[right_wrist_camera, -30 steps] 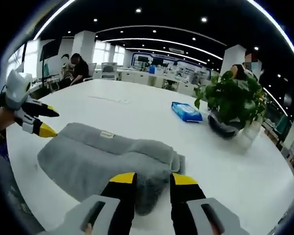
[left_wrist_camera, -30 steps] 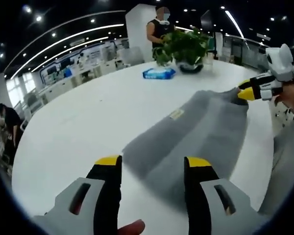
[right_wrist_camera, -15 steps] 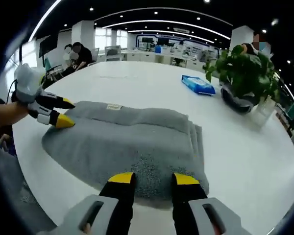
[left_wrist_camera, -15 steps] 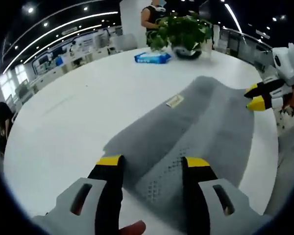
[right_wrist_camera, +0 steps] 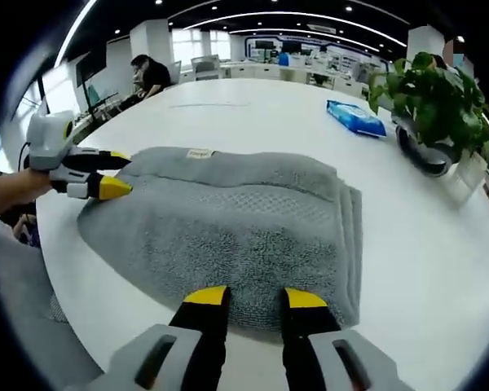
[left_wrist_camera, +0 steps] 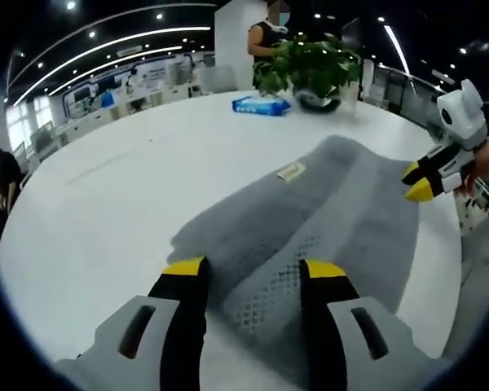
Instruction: Open the folded towel by lifting each exposed corner and separating the folded layers until the towel lies flat within the target outline without major curled edges
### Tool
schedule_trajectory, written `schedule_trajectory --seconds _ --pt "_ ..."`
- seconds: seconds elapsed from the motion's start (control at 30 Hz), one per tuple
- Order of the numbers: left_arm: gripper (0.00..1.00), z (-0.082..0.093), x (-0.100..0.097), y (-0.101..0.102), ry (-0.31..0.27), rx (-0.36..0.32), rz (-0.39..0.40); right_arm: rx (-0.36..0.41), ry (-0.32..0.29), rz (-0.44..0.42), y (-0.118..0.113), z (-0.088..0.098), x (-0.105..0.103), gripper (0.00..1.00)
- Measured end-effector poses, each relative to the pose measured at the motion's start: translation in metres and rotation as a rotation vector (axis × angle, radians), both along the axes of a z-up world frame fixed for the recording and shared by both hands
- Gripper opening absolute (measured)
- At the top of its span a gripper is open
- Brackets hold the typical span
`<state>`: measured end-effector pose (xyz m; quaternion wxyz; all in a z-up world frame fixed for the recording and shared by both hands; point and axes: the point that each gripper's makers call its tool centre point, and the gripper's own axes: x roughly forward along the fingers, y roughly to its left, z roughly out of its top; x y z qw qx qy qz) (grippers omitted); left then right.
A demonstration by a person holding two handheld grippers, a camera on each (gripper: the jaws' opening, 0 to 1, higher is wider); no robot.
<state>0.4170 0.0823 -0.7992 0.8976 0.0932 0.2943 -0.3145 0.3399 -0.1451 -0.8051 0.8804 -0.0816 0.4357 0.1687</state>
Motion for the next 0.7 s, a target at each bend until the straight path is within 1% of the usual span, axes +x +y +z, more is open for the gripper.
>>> schedule_trajectory --seconds 0.13,0.3,0.37,0.43,0.6,0.7 --pt "0.44 -0.001 -0.007 0.004 0.014 0.006 0.026 -0.008 0.027 0.035 0.002 0.0 0.005 0.23" --pt "0.43 -0.001 -0.019 0.011 0.019 0.01 0.057 0.001 0.028 0.098 0.005 -0.001 0.011 0.23" --pt "0.43 -0.001 -0.024 0.014 0.022 0.008 0.065 -0.002 0.036 0.109 0.006 0.0 0.012 0.23" --pt "0.42 -0.001 -0.028 0.016 0.023 0.007 0.072 -0.015 0.044 0.141 0.009 -0.001 0.014 0.23" --pt "0.4 0.0 -0.035 0.018 0.029 0.01 0.087 -0.033 0.087 0.207 0.013 -0.001 0.021 0.23" --pt "0.39 0.0 -0.039 0.019 0.034 0.014 0.088 -0.05 0.101 0.235 0.015 -0.001 0.025 0.23"
